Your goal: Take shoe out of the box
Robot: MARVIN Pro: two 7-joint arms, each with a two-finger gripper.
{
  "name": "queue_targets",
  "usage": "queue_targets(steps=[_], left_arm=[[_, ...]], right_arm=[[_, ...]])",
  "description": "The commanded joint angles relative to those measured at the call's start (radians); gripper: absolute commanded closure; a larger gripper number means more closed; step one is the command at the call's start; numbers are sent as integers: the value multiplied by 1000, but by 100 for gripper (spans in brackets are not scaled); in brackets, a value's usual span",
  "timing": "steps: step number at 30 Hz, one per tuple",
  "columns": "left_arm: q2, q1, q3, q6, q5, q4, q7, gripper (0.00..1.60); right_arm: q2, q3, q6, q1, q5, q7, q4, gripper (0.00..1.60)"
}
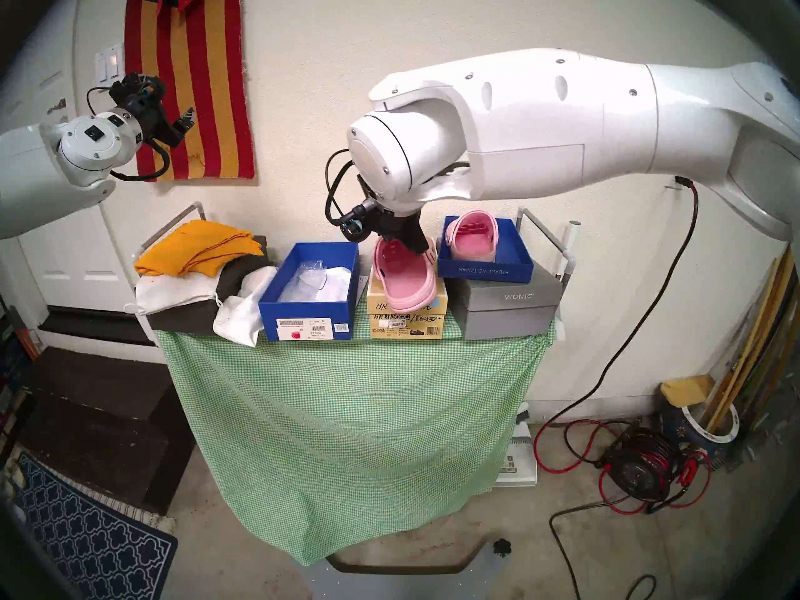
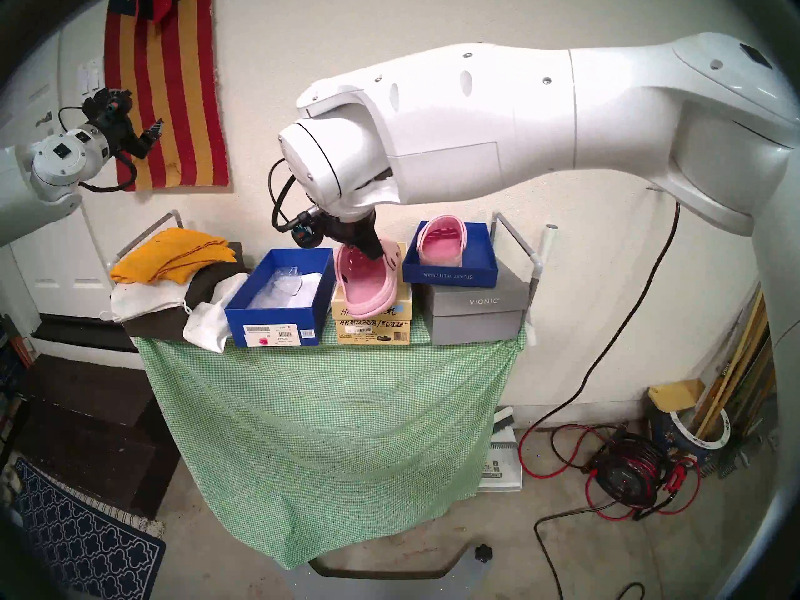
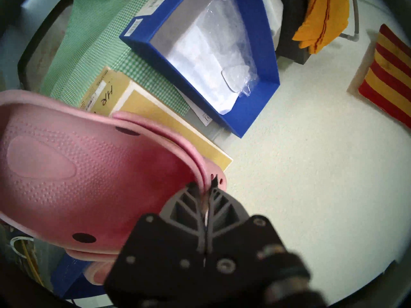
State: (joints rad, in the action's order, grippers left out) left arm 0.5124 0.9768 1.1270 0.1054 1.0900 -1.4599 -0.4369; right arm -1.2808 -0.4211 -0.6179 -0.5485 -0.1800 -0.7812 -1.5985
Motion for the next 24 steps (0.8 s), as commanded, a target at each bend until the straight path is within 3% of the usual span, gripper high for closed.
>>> queue_targets(steps=[1, 6, 8, 16, 24], left_arm=[[0, 0, 0, 0, 0, 0, 0, 0], [0, 0, 0, 0, 0, 0, 0, 0], [0, 0, 0, 0, 0, 0, 0, 0], [0, 0, 0, 0, 0, 0, 0, 0], [0, 0, 0, -1, 0, 0, 1, 0]], right_arm=[[124, -11, -42, -37, 54, 131, -83, 160], [163, -9, -34, -31, 79, 197, -99, 160], [208, 6, -18, -13, 88, 257, -128, 160], [242, 28, 13, 55, 69, 349, -109, 160], [200, 32, 42, 105, 60, 385, -55, 160]])
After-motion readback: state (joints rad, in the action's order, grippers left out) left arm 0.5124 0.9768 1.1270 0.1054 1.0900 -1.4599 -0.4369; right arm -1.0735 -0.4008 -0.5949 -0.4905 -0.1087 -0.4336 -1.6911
